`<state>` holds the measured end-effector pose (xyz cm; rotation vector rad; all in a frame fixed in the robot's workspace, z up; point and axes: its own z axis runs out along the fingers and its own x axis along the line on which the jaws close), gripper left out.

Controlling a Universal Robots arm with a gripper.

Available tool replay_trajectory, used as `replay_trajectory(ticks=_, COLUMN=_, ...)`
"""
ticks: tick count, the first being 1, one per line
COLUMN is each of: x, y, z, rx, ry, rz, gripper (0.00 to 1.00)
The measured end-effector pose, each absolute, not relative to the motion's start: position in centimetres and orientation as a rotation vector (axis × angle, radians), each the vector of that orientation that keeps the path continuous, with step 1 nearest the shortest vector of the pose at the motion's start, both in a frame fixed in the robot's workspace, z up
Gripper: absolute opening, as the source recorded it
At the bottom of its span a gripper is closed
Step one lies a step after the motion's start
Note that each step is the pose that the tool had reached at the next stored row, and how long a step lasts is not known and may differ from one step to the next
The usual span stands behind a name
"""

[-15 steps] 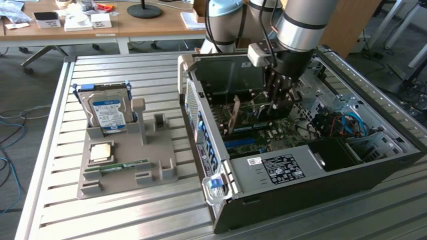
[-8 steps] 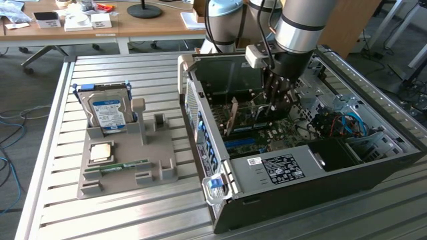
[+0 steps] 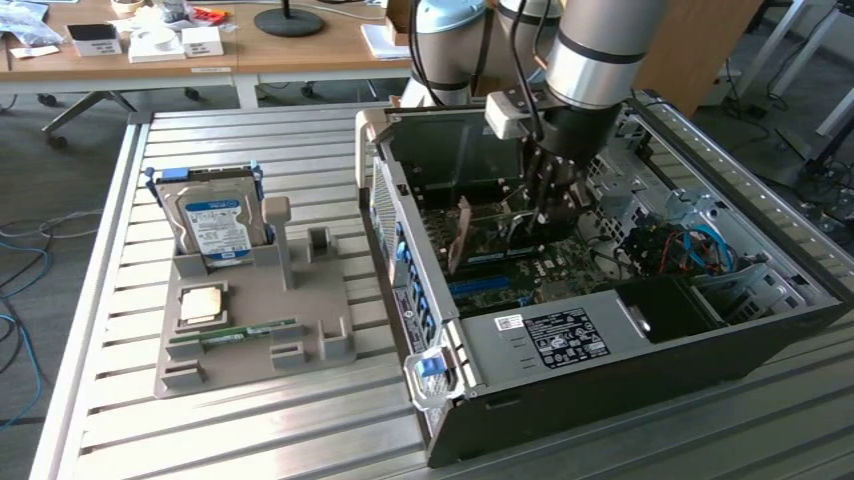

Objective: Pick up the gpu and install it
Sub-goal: 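Insert the gpu into the slot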

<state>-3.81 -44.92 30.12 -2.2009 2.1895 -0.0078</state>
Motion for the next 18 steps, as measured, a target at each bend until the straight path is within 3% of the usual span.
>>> replay_trajectory(ticks=18, x=-4.9, y=-44.9, z=29.2, rx=-2.201, ry=2.19, rz=-0.008, gripper=0.27)
